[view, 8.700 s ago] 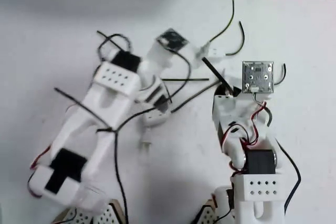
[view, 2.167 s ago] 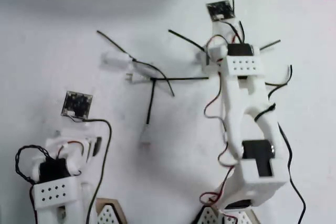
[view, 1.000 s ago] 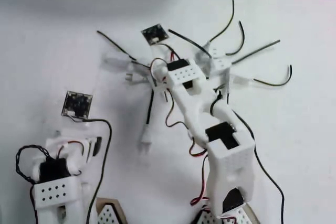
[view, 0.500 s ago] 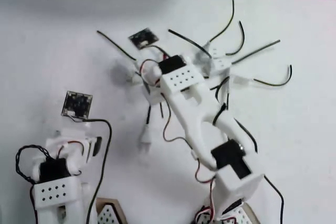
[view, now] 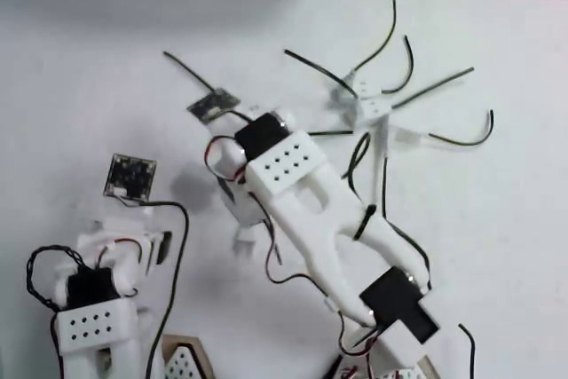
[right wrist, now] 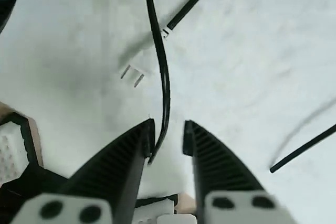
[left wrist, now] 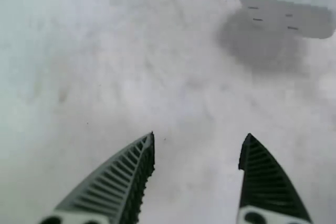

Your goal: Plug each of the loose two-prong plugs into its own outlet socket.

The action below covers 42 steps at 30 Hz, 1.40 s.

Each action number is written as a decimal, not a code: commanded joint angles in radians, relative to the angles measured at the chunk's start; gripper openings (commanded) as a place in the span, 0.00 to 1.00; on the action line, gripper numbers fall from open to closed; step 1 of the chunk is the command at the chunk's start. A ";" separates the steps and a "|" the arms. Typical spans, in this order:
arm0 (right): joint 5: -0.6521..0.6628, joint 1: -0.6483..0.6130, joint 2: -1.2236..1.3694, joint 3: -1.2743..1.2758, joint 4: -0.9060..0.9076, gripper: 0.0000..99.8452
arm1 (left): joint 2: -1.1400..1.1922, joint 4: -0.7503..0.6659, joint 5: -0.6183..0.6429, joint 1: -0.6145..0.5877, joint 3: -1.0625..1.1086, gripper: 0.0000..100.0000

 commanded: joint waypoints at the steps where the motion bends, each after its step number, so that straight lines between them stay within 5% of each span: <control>1: -0.038 -0.008 -0.058 -0.048 0.018 0.18 | -0.021 0.003 -0.012 -0.012 -0.003 0.26; 10: -0.040 -0.008 -0.041 -0.017 -0.073 0.02 | -0.021 0.003 -0.012 -0.012 -0.003 0.26; 24: -0.224 -0.074 0.165 0.101 -0.363 0.09 | -0.021 0.003 -0.012 -0.012 -0.003 0.26; 42: -0.222 -0.056 0.432 0.100 -0.390 0.09 | -0.021 0.003 -0.012 -0.012 -0.003 0.26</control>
